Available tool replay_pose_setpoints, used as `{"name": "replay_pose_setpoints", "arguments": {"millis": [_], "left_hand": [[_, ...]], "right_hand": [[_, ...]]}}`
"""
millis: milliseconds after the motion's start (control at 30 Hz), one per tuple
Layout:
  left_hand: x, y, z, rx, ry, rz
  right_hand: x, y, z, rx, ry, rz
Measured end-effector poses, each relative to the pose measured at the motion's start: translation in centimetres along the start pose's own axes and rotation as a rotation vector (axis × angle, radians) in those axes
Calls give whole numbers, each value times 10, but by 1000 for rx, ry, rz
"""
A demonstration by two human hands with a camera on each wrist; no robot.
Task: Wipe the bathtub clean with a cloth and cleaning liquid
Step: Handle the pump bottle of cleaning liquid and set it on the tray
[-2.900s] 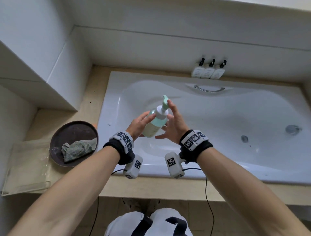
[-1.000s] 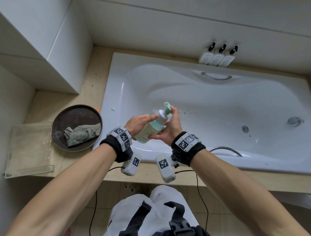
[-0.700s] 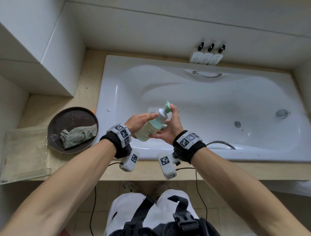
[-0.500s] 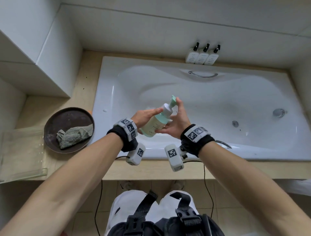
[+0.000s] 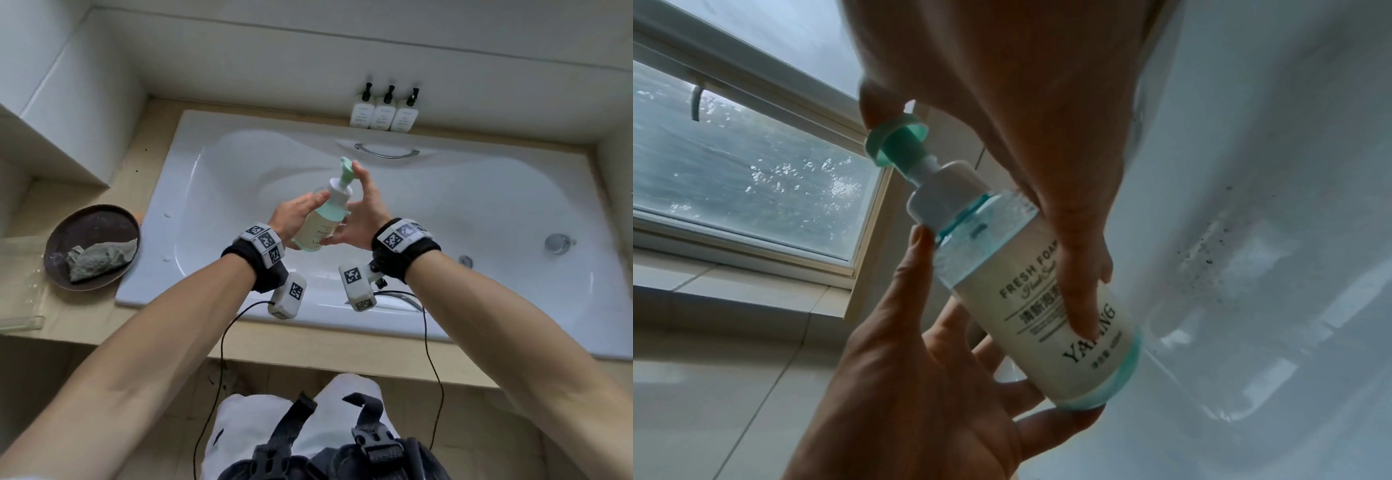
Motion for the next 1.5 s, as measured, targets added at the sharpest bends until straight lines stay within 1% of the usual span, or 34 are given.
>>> {"name": "replay_pose_setpoints", "arguments": {"millis": [67,167,333,633,833,967,1133,1267,1367,1500], "left_hand": [[-1,-6,-14,-8,-13,5],[1,-12,-28,-13,-34,20],[9,-13,-38,13,-41,36],[21,-12,-28,103,51,16],[28,-4,-28,106,105,32],[28,-5,-36,110,124,11],[20,-9,-54,133,155,15],[10,-10,-81,146,169,27],[0,-10,-108,114,143,34],[-17,-18,-161,109,120,27]], "right_hand": [[-3,11,16,-14,-50,33],[-1,22,31,-31,-74,49],[9,27,40,-16,-115,58],[13,18,28,18,-51,22],[14,9,29,50,-93,6],[12,12,40,71,-125,22],[9,12,63,89,-166,14],[8,8,89,120,-195,9],[6,15,117,112,-175,21],[-1,32,171,71,-151,10]]}}
Point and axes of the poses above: each hand's wrist, its own x-axis towards the middle knuckle, its own z-axis out of the back of the hand, y = z × x, the point moved 7 cm from there along x, towards the middle knuckle, and after that the axes turned 14 degrees about -y, right-handed, at the moved point
